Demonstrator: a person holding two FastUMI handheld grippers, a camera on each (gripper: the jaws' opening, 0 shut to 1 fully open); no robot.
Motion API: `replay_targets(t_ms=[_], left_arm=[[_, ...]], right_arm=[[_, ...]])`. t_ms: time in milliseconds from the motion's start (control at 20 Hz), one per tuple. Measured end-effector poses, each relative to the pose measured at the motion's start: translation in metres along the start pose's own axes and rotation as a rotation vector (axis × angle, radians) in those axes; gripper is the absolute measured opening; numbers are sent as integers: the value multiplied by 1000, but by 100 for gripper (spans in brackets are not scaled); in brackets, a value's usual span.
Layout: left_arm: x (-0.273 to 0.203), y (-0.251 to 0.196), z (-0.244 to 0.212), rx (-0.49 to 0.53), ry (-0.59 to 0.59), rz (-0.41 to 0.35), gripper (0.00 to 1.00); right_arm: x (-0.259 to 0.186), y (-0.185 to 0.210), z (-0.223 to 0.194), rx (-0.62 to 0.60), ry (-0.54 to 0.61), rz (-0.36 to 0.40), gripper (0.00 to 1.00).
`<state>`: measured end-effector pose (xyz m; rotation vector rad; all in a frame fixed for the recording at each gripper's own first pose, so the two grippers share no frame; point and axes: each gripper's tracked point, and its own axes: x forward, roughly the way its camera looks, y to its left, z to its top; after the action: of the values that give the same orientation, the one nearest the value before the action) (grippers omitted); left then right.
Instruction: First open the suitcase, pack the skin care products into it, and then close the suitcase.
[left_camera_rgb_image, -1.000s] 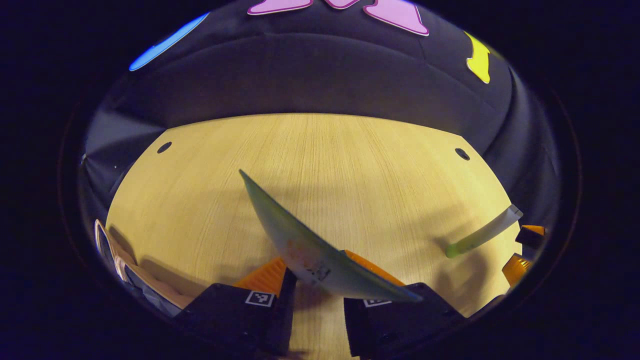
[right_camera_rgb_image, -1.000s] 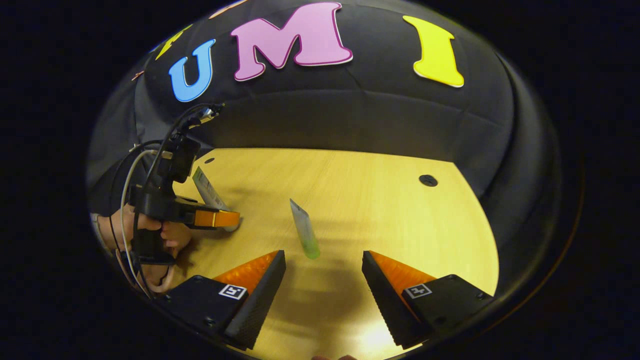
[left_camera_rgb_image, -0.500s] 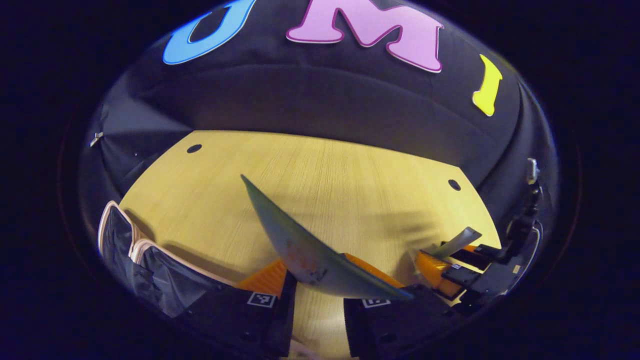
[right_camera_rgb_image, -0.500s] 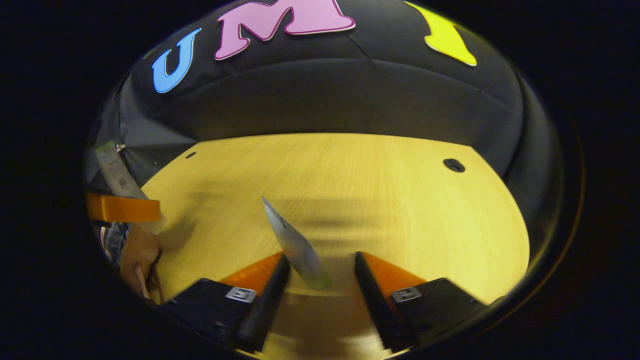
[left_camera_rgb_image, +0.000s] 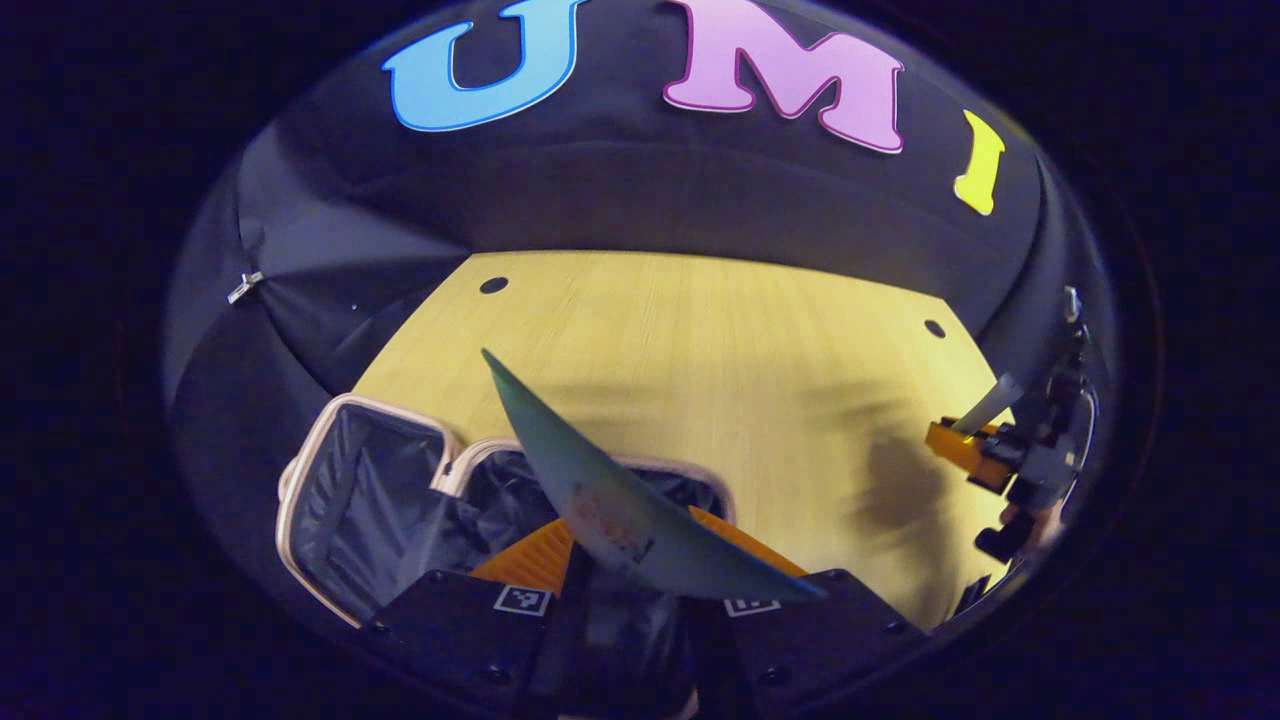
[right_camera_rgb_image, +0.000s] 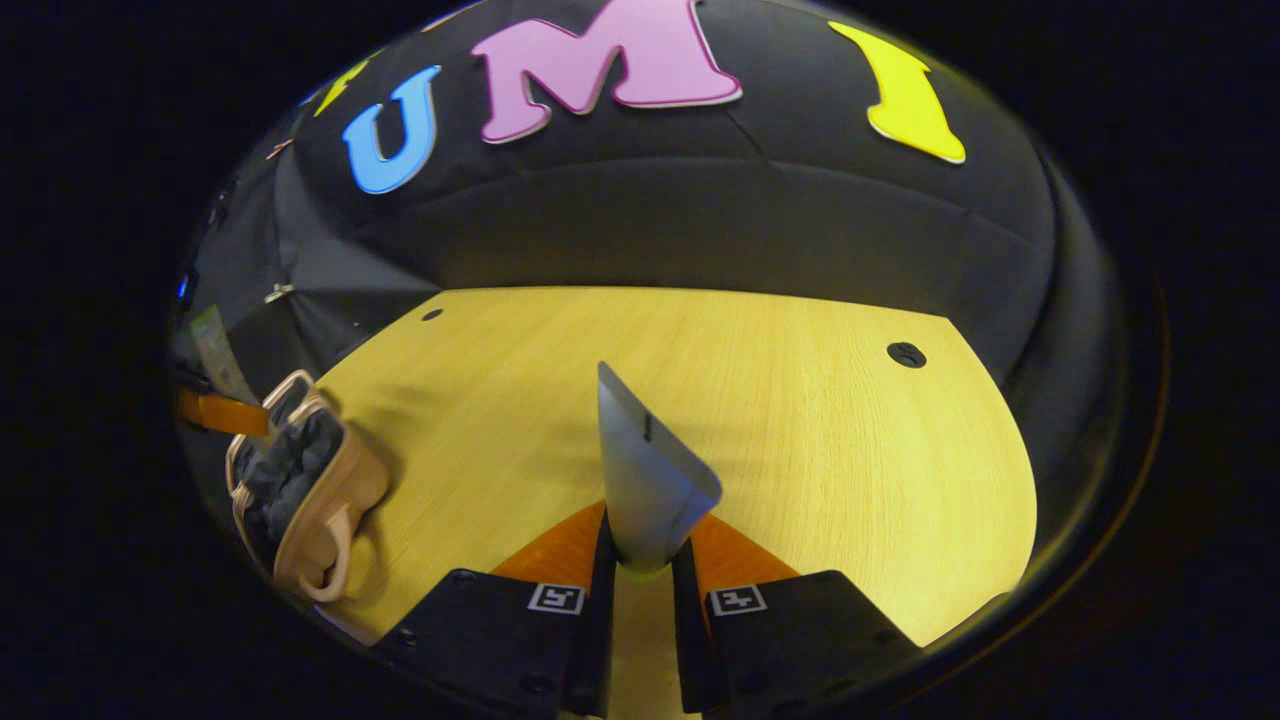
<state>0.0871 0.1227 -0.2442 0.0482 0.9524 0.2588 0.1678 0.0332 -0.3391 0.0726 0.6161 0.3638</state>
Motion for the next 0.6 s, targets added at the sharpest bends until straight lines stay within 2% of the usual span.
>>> replay_targets(t_ms=[100, 250, 350, 550, 600], left_arm=[[-1, 31, -38, 10, 126, 35, 50], [1, 55, -90, 38, 271, 23, 50], [6, 78, -117, 75, 368, 82, 51], [31, 88, -159, 18, 487, 42, 50], [30, 89, -158, 10, 476, 43, 51]], right_arm=[[-37, 19, 3, -37, -29, 8, 30], [-85, 58, 3, 33, -55, 7, 30], [-112, 95, -1, 68, -57, 12, 30], [-140, 157, -1, 63, -75, -7, 30], [-142, 173, 1, 72, -82, -5, 30]])
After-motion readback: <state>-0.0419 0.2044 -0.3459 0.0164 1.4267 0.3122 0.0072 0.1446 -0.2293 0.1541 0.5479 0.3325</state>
